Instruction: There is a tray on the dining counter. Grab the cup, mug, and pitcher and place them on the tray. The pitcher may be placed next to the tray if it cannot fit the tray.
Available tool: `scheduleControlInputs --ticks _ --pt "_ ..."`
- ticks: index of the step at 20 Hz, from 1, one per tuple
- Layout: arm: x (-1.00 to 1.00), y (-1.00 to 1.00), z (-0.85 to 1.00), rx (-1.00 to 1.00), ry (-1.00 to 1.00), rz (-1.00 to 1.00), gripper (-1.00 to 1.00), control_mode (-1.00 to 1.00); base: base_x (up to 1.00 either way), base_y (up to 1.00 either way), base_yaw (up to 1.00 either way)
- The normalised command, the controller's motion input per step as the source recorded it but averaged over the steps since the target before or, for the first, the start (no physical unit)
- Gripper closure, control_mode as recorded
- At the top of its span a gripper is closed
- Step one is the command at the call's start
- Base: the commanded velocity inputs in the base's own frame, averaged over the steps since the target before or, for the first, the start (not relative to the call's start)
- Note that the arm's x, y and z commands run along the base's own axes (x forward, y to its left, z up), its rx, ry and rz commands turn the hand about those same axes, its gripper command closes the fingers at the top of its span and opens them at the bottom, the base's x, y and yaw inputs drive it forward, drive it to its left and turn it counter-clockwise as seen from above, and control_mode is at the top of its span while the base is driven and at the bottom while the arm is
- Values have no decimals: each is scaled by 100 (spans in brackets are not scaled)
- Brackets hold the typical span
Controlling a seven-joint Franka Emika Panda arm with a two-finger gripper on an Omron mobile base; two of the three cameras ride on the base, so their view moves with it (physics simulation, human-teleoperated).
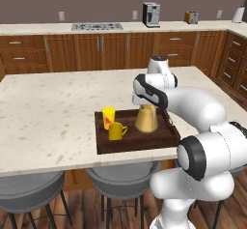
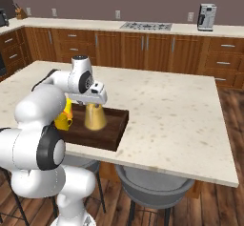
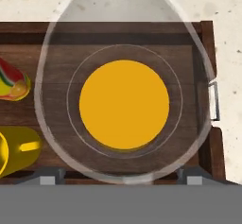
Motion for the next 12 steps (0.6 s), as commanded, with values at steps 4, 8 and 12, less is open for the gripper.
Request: scheduleControlInputs --ticks 4,8,12 --pt "0 0 5 0 0 0 -100 -100 0 0 0" --pt "-3 0 50 0 0 0 -100 -100 0 0 0" --pt "-23 -4 58 0 0 0 -100 -100 0 0 0"
